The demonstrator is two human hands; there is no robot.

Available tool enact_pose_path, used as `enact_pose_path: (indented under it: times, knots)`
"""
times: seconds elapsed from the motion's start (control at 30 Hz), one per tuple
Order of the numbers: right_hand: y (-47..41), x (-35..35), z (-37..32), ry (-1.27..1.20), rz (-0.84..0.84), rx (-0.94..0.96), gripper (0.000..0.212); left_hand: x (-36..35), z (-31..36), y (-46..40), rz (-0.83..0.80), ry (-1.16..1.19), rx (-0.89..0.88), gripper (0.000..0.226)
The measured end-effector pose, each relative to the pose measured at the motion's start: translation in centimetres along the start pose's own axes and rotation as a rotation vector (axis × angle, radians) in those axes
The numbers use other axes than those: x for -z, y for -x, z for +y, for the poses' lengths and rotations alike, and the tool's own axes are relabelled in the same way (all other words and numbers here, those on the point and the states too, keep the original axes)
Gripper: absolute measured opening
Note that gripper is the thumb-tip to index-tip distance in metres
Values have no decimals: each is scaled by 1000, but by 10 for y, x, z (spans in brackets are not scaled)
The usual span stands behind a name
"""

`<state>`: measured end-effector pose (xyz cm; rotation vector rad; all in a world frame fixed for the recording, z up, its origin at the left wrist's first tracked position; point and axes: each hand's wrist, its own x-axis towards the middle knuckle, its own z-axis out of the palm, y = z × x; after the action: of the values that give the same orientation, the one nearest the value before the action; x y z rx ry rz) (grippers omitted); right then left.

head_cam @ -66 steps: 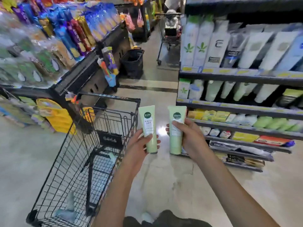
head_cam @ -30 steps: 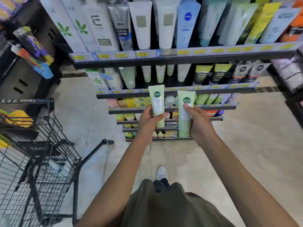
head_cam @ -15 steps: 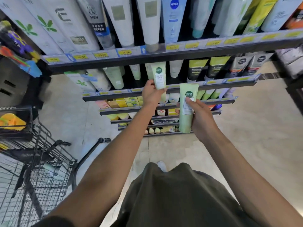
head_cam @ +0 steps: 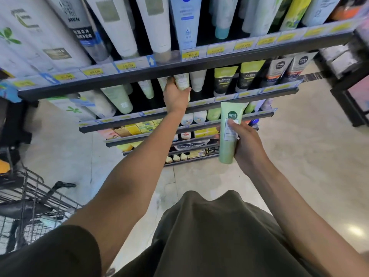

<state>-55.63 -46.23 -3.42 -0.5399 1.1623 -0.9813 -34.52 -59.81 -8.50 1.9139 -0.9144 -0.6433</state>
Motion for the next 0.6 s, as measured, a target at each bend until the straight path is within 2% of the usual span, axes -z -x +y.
enact_pose_path:
  times: [0.13, 0.23, 0.3, 0.6]
  knots:
    - [-1, 1, 0, -2, -9, 12, 17, -8, -4, 3, 12, -141, -23, 49]
    - [-1, 1, 0, 4, -4, 11, 24, -12, -9, 4, 8, -221, -14, 42]
    - [0, 0, 0, 6, 2, 12, 30, -13, -9, 4, 16, -243, -26, 42]
    - [4, 1, 6, 14, 19, -2, 23, -20, -9, -5, 45, -262, -65, 45]
